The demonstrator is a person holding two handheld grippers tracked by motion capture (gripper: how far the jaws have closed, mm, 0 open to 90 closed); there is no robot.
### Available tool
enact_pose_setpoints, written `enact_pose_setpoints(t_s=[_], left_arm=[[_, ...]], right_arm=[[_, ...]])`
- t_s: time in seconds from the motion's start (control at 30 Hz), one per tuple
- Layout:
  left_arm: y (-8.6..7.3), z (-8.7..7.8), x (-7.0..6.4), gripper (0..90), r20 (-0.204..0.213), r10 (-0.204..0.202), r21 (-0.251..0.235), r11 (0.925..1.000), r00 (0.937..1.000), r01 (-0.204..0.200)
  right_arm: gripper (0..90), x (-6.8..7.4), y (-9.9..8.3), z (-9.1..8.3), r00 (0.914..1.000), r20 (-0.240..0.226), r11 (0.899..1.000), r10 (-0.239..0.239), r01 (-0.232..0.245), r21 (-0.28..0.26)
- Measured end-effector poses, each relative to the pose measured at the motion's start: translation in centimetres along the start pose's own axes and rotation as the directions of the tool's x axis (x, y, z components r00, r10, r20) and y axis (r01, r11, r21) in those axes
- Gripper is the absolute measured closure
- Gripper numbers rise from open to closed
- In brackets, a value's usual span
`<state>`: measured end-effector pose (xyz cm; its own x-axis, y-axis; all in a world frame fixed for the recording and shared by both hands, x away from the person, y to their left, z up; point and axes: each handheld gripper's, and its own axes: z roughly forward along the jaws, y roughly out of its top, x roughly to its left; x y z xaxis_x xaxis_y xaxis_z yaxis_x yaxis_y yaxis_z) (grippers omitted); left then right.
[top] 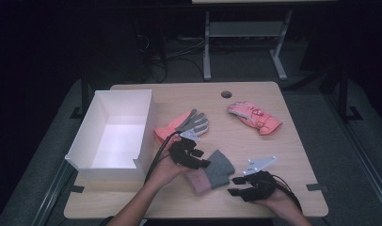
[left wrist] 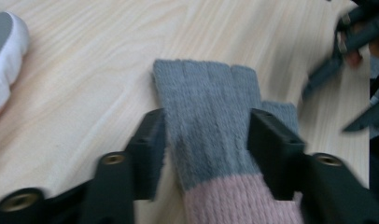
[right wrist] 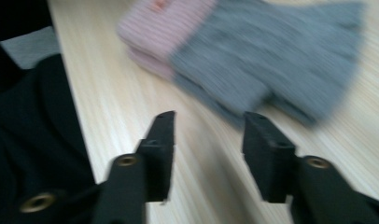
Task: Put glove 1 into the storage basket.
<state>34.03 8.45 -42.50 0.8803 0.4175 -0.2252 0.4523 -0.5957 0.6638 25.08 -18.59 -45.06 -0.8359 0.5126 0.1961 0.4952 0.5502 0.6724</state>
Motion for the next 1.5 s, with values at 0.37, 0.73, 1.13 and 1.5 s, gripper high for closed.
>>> enact_pose_setpoints(t_s=[0.37, 0.73, 1.13, 1.5], left_arm=[[-0.5, 2.2, -1.9, 13.5, -0.033, 0.029, 0.053, 0.9982, 0.9991, -0.027], [-1.2, 4.2, -2.4, 13.3, -0.059, 0.054, 0.118, 0.9919, 0.9968, -0.047], [-1.3, 4.2, -2.3, 16.4, -0.061, 0.070, 0.144, 0.9877, 0.9957, -0.061], [-0.9, 4.0, -2.5, 44.5, -0.004, 0.040, 0.149, 0.9880, 0.9992, -0.039]], right_arm=[[13.5, -2.5, -2.3, -2.0, 0.9789, 0.168, 0.993, 0.116, -0.113, -0.025], [13.7, -2.9, -2.5, -2.1, 0.9734, 0.187, 0.991, 0.132, -0.126, -0.044], [14.1, -2.9, -2.5, -2.1, 0.9684, 0.205, 0.990, 0.141, -0.134, -0.051], [14.5, -3.1, -2.6, -2.1, 0.9640, 0.220, 0.989, 0.149, -0.143, -0.045]])
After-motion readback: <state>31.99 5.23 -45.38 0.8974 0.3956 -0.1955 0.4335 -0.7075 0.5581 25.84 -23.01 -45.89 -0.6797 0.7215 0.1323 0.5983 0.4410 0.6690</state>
